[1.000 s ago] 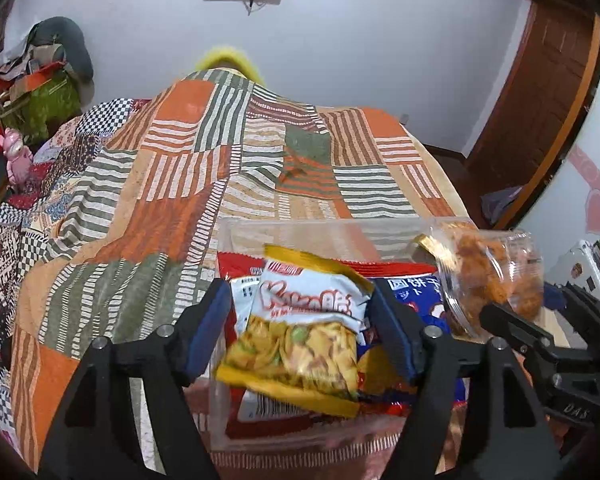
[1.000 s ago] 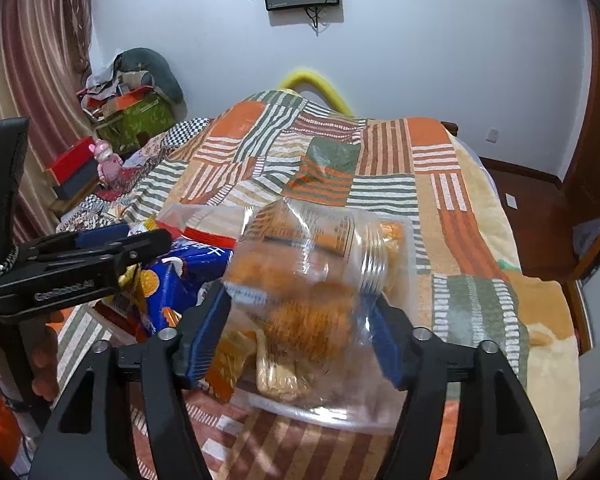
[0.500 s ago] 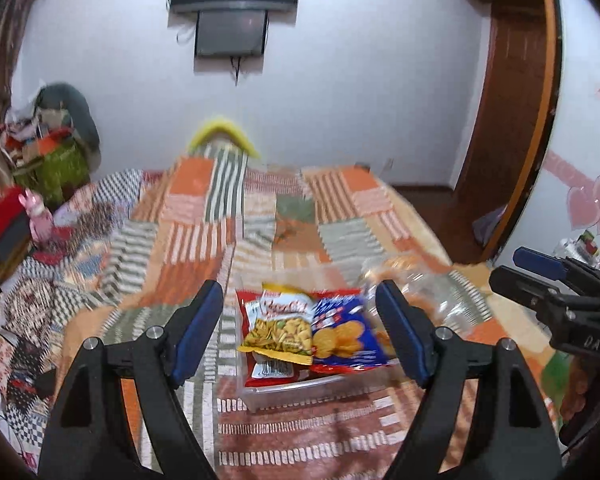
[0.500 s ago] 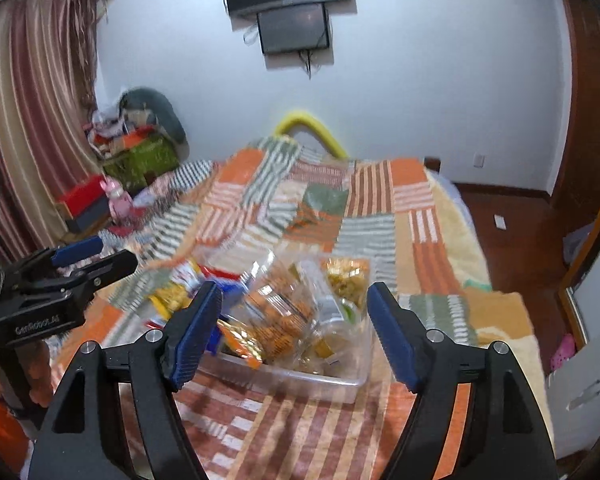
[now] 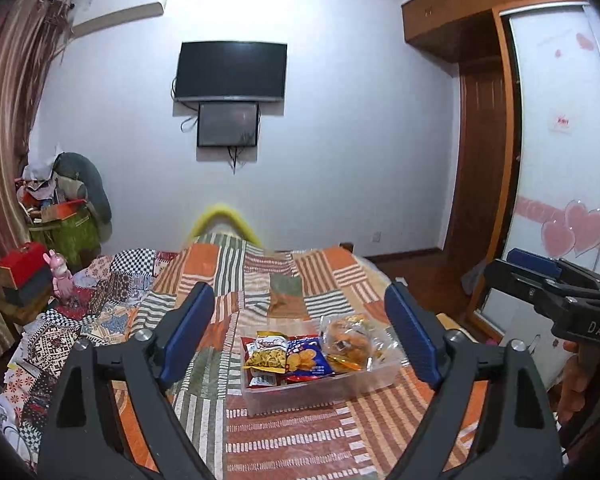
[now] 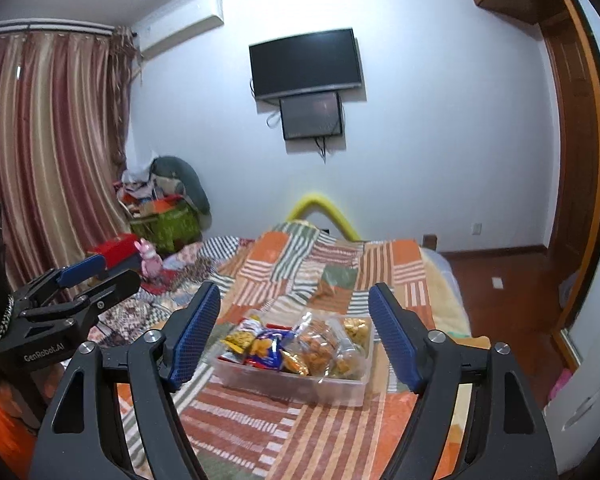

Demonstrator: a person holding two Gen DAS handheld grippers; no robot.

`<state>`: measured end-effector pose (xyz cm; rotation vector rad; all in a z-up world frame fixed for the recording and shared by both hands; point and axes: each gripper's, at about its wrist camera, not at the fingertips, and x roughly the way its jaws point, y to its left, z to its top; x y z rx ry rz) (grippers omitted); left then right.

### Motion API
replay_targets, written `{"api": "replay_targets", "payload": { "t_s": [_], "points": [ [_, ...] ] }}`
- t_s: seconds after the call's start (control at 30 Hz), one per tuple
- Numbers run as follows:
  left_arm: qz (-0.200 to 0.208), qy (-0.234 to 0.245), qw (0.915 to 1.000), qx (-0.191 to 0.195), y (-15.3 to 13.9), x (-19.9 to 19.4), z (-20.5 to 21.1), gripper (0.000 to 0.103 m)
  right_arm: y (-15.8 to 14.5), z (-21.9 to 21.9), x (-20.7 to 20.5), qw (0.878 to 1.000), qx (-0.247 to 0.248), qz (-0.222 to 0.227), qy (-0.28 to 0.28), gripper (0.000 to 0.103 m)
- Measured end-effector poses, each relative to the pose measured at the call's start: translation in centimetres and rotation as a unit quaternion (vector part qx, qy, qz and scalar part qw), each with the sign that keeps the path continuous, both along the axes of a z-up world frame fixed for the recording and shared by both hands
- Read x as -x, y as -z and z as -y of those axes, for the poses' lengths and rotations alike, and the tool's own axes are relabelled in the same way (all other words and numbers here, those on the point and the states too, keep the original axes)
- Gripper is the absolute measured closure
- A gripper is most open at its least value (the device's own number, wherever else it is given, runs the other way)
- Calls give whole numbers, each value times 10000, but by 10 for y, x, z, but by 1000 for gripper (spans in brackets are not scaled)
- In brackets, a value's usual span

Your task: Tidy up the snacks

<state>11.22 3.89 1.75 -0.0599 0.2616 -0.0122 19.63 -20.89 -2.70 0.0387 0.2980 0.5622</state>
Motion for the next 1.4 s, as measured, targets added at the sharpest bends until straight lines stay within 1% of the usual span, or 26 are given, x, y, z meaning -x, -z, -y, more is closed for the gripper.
{"api": "replay_targets", "payload": {
  "t_s": [0.07,0.13,0.2,0.23,0.27,0.6,1.4],
  "points": [
    [46,6,10000,24,-1,8,2,11,0,1,8,10000,-21,90,30,16],
    [73,-31,10000,37,-1,14,3,8,1,-1,13,9998,9,153,85,12],
    [95,-53,9999,82,-1,21,2,5,2,-3,16,9997,54,210,150,7],
    [104,-54,9999,97,-1,23,2,4,3,-3,17,9995,68,238,192,2],
    [109,-62,9999,110,-1,24,2,3,4,-3,18,9993,78,268,242,0],
    [135,-143,9998,77,0,31,5,0,9,-2,28,9994,103,248,236,0],
    [93,-111,9999,-2,5,29,7,0,10,4,36,9992,23,265,283,0]
  ]
}}
